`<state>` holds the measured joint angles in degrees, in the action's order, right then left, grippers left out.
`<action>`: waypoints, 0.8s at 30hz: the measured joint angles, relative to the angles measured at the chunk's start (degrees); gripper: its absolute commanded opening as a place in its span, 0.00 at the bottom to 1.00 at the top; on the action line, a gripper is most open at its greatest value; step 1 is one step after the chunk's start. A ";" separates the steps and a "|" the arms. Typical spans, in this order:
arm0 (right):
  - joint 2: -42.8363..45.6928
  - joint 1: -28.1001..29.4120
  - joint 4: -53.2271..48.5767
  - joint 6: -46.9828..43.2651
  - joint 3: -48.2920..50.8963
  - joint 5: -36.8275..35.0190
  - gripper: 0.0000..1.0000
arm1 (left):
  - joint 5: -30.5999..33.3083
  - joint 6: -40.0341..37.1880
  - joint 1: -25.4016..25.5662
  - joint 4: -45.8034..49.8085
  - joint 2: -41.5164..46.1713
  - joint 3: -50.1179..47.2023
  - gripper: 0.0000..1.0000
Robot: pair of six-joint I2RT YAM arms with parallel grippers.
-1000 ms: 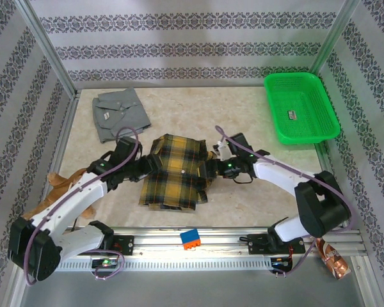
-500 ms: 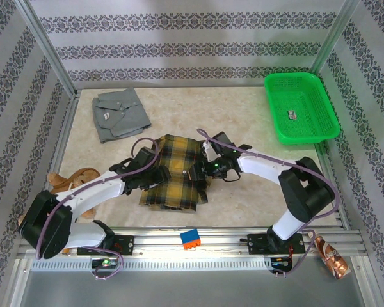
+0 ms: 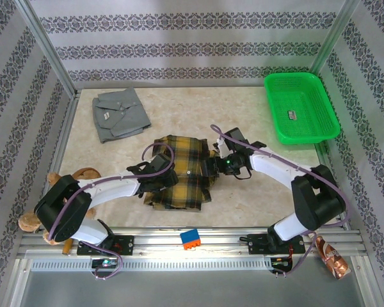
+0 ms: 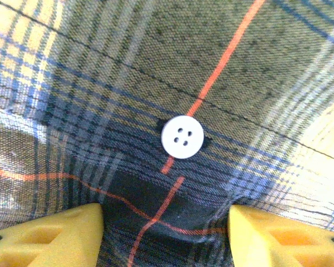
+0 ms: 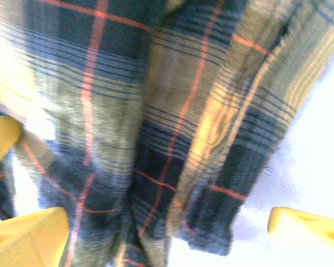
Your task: Fold and stack the long sleeve shirts
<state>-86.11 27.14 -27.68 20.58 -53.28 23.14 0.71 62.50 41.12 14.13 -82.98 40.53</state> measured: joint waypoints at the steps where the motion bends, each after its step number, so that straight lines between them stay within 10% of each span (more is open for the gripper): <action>1: 1.36 0.00 -0.90 0.02 -1.18 0.02 0.89 | 0.04 0.13 0.17 0.39 0.74 0.17 0.65; 7: 7.23 3.85 0.50 4.57 -5.20 2.25 0.67 | -0.87 -1.20 -3.23 7.78 10.69 5.51 0.68; 11: 4.74 9.33 3.43 11.17 -4.81 4.09 0.44 | -4.92 -4.59 -10.45 7.63 11.02 12.02 0.41; 15: 0.28 13.99 7.34 17.29 -4.20 4.96 0.24 | -10.23 -7.15 -16.11 3.65 4.24 13.73 0.26; 24: -6.47 18.10 11.72 24.96 -0.33 3.72 0.13 | -16.20 -9.33 -17.25 -2.27 -16.79 21.88 0.23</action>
<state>-92.58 45.23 -15.97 45.54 -53.60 26.85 -15.49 53.17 23.88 11.86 -99.77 62.41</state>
